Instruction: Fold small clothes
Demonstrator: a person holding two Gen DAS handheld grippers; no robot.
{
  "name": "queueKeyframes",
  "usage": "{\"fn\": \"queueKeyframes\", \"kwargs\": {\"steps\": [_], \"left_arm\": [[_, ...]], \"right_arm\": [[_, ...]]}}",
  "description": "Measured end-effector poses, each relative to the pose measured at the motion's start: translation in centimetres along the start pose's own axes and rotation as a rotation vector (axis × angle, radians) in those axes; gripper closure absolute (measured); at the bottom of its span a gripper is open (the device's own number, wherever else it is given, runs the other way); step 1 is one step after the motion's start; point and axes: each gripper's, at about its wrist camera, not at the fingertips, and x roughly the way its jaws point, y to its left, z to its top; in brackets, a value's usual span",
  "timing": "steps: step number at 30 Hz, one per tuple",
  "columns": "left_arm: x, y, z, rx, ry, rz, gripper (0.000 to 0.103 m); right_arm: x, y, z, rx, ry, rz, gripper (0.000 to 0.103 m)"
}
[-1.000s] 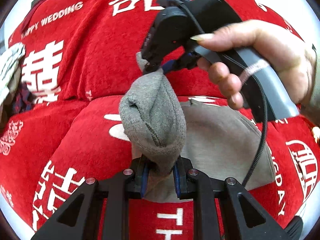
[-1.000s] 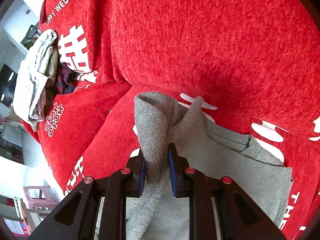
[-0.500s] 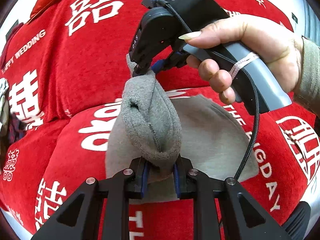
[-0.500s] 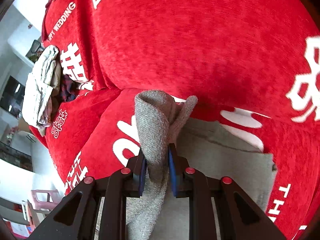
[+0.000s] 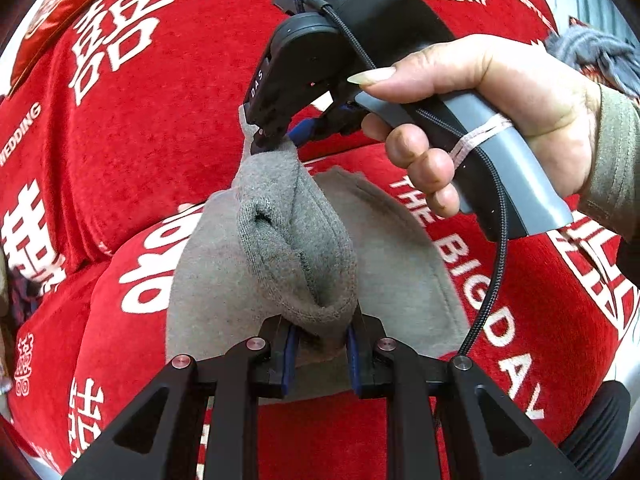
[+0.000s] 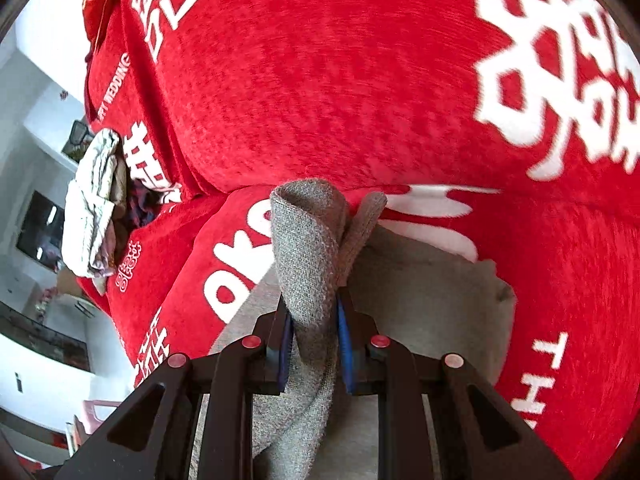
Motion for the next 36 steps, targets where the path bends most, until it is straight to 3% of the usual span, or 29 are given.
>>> {"fn": "queueKeyframes", "kwargs": {"steps": [11,16,23,29,32,36], "left_arm": [[2.7,-4.5,-0.6,0.101,0.07,0.022,0.081],[2.6,-5.8,-0.6,0.134,0.065,0.036,0.081],[3.2,-6.9,-0.9,0.17,0.076,0.064,0.081],[1.5,-8.1,0.0,0.188,0.029,0.012,0.081],[2.8,-8.8,-0.4,0.198,0.071,0.007,0.098],[2.2,-7.8,-0.3,0.166,0.067,-0.045,0.097]], "right_arm": [[-0.9,-6.1,-3.0,0.1,-0.042,0.024,0.083],[-1.0,-8.5,-4.0,0.161,-0.076,0.054,0.092],[-1.1,-9.0,-4.4,0.169,-0.095,0.056,0.094],[-3.5,-8.2,-4.0,0.15,-0.162,0.094,0.095],[-3.0,-8.8,-3.8,0.158,-0.14,0.057,0.095],[-1.0,-9.8,-4.4,0.169,-0.082,-0.019,0.095]]}}
